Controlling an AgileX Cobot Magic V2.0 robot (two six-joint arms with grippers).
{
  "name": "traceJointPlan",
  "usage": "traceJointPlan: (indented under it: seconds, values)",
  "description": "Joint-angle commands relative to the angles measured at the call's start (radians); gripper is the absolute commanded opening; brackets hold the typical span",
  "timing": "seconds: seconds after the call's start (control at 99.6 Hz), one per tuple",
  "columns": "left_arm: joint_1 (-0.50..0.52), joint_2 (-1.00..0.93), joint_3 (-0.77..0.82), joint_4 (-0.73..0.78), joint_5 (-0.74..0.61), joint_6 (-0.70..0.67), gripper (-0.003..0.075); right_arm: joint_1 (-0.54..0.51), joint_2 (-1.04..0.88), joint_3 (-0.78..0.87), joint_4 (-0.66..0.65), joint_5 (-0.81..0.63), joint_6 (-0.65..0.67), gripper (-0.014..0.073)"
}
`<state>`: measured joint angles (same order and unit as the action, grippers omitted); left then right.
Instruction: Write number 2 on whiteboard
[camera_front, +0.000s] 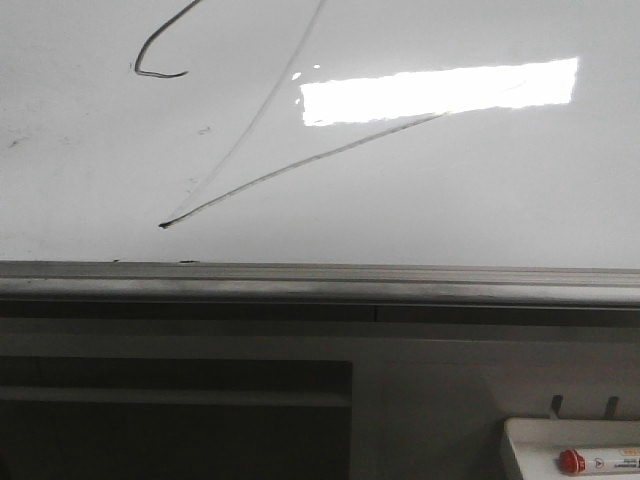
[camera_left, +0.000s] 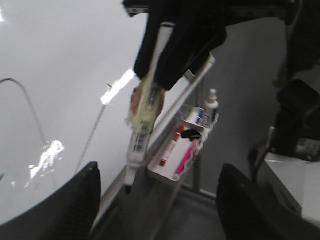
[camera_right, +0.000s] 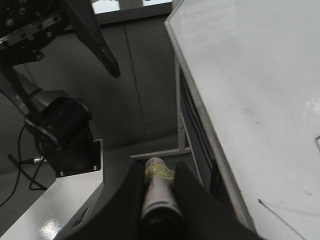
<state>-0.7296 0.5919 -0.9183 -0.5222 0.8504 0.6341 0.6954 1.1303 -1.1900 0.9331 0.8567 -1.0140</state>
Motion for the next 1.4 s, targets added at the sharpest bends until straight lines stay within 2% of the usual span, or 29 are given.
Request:
traceJointPlan:
  seconds: [0.0,0.161,0.452,0.552,0.673,0.783,0.833,0.883,1.004,1.034,1.074,1.104,1.184,1.255,1.325,1.385]
  values:
    - [0.001,0.076,-0.073,-0.092,0.034,0.043,0.0365,0.048,-0.008,-0.026,0.047,-0.065,-0.029,-0.0060]
    - [0.001,0.154,-0.095,-0.123,0.029,0.042,0.0301,0.126,-0.005,-0.028,0.047,-0.096,-0.031,-0.0060]
    - [0.001,0.234,-0.095,-0.158,0.033,0.044,0.0279,0.216,-0.005,-0.028,0.049,-0.094,-0.031,-0.0060]
    - [0.001,0.242,-0.095,-0.158,0.033,0.044,0.0176,0.226,-0.005,-0.028,0.049,-0.094,-0.031,-0.0060]
    - [0.001,0.242,-0.095,-0.146,0.033,0.044,-0.0023,0.230,-0.007,-0.028,0.056,-0.094,-0.031,-0.0060]
    - [0.001,0.242,-0.095,-0.143,0.033,0.044,-0.0020,0.230,-0.007,-0.028,0.056,-0.094,-0.031,-0.0043]
    - [0.001,0.242,-0.095,-0.143,0.033,0.044,-0.0020,0.230,-0.007,-0.028,0.056,-0.094,-0.031,0.0008]
    - [0.001,0.242,-0.095,-0.143,0.033,0.044,-0.0020,0.230,-0.007,-0.028,0.056,-0.095,-0.031,0.0100]
    - [0.001,0.242,-0.095,-0.143,0.031,0.044,-0.0020,0.230,-0.018,-0.028,0.054,-0.127,-0.031,0.0440]
    - [0.001,0.242,-0.095,-0.142,0.029,0.044,-0.0020,0.228,-0.027,-0.028,0.048,-0.152,-0.031,0.0500]
    - [0.001,0.242,-0.095,-0.137,0.020,0.044,-0.0020,0.224,-0.045,-0.028,0.031,-0.187,-0.031,0.0561]
    - [0.001,0.240,-0.095,-0.126,0.010,0.044,-0.0020,0.217,-0.056,-0.028,0.021,-0.221,-0.031,0.0575]
    - [0.003,0.240,-0.095,-0.079,-0.050,0.035,-0.0020,0.179,-0.114,-0.028,-0.010,-0.285,-0.031,0.0554]
    - [0.015,0.240,-0.095,-0.010,-0.135,-0.034,-0.0020,0.137,-0.160,-0.028,-0.028,-0.311,-0.031,0.0505]
    - [0.043,0.240,-0.080,0.069,-0.251,-0.137,-0.0020,0.079,-0.210,-0.028,-0.030,-0.316,-0.031,0.0416]
    - [0.080,0.240,-0.059,0.118,-0.358,-0.211,-0.0020,0.036,-0.253,-0.028,-0.030,-0.300,-0.029,0.0286]
